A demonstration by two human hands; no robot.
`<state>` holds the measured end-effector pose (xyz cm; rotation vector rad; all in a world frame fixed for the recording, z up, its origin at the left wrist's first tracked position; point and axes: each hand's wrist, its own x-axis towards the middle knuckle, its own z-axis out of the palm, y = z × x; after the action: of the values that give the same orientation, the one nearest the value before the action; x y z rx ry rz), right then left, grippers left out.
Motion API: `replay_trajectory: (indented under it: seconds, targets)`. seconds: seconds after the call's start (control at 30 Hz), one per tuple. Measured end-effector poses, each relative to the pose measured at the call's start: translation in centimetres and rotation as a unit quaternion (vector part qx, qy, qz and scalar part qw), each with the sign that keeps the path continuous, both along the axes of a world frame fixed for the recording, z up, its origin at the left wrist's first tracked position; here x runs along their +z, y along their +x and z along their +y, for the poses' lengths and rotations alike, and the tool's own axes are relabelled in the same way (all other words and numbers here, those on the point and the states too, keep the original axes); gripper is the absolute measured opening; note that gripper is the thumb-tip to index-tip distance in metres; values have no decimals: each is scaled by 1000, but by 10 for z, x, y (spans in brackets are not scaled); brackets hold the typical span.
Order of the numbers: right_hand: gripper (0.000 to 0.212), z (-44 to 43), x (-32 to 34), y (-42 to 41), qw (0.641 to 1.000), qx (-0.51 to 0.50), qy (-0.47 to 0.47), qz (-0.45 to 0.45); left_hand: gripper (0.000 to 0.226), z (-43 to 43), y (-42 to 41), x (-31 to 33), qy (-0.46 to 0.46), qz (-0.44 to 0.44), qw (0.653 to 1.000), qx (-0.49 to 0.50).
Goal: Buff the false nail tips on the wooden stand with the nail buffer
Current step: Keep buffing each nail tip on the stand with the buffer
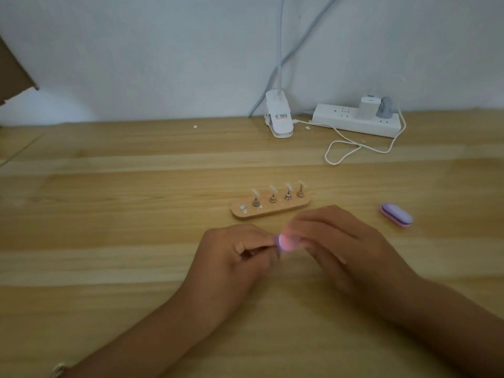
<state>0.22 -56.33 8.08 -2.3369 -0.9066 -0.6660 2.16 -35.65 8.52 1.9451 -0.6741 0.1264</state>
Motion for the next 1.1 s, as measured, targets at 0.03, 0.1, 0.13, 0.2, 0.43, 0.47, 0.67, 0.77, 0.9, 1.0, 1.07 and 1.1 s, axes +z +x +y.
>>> replay_trajectory:
  seconds: [0.03, 0.1, 0.13, 0.2, 0.43, 0.47, 0.67, 0.77, 0.9, 1.0, 1.07, 1.1]
  targets:
    - [26, 0, -1, 1, 1000, 0, 3, 1, 8, 0, 0, 1, -4, 2, 1000, 2]
    - [24, 4, -1, -3, 999, 27, 18, 32, 7, 0, 0, 1, -1, -12, 1000, -10]
    - [25, 6, -1, -5, 998, 42, 13, 39, 7, 0, 0, 0, 7, -24, 1000, -16]
    - [25, 3, -1, -4, 999, 45, -10, 20, 8, 1, 1, -1, 17, -34, 999, -14]
    - [21, 4, 1, -3, 999, 32, -7, -29, 12, 1, 0, 0, -13, -8, 1000, -19]
    - [21, 1, 2, -2, 999, 22, -6, -29, 12, 1, 0, -1, -15, -6, 1000, -14]
    - [22, 8, -1, -8, 999, 33, -12, -33, 9, 0, 0, -2, 2, -30, 999, -19]
    - [23, 1, 4, -1, 1000, 2, 2, -26, 8, 2, 1, -2, -6, -28, 1000, -5]
    - [26, 6, 1, -8, 999, 38, -3, -14, 12, 3, 1, -2, -15, -29, 999, -23]
    - [24, -2, 3, -2, 1000, 20, 0, -13, 13, 2, 2, -2, -7, -27, 1000, -9]
    - [25, -4, 4, 1, 1000, 8, 3, -14, 12, 2, 1, -1, -6, -27, 1000, -6]
    - [25, -1, 3, 1, 1000, 15, 2, -15, 12, 2, 1, 0, -6, -32, 999, -7]
